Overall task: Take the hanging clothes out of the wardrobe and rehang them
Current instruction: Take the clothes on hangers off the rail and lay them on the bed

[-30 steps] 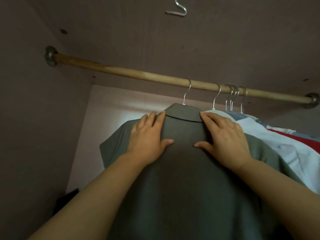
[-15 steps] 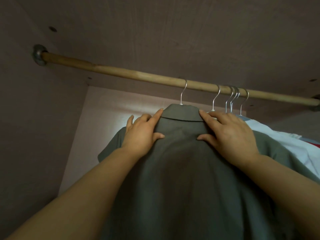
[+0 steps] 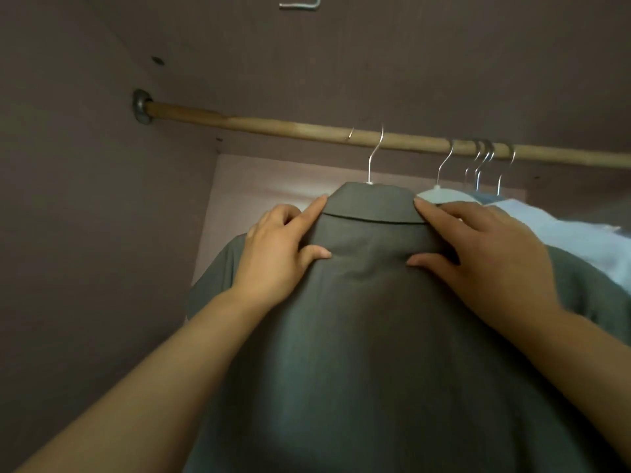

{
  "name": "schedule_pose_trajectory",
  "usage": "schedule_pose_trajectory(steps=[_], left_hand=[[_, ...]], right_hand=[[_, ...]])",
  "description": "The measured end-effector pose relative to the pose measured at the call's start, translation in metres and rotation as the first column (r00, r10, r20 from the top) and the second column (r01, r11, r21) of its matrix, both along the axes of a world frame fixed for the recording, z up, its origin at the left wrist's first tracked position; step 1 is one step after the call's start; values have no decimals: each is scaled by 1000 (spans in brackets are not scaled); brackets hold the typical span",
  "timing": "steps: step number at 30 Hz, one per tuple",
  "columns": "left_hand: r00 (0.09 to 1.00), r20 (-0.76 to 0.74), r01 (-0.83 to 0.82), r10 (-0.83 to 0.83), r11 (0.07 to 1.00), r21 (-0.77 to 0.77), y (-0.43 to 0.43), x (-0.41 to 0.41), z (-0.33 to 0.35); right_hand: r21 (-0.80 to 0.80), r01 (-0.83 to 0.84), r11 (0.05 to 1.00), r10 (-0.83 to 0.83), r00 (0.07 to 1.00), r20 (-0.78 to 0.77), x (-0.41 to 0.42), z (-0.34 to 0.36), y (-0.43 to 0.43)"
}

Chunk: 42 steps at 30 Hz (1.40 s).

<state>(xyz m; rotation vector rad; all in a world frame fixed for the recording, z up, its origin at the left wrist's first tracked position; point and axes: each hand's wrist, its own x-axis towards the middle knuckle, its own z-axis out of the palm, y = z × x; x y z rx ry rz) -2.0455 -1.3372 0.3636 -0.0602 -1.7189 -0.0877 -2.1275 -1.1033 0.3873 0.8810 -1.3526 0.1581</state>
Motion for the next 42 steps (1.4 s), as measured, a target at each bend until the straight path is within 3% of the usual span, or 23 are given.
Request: schedule_pose_trajectory(steps=[5, 9, 14, 20, 29, 42], left_hand=[[1000, 23, -15, 16, 1000, -22, 12, 28, -60], [993, 84, -82, 81, 997, 10, 27, 51, -121], [980, 165, -120, 115, 993, 22, 56, 81, -184], [964, 253, -62, 77, 996, -69, 98, 114, -231], [925, 320, 251, -205, 962, -109, 161, 179, -269], [728, 234, 678, -644, 726, -111, 342, 288, -276]], right_hand=[[62, -39, 997, 36, 998, 43, 9, -56, 15], [92, -158, 983, 144, 979, 147, 18, -112, 28], [96, -185, 978, 152, 948, 279, 43, -179, 53], [83, -65, 994, 26, 916, 401, 105, -242, 104], [2, 251, 968, -226, 865, 448, 252, -298, 185], [-7, 662, 749, -598, 681, 424, 488, -301, 338]])
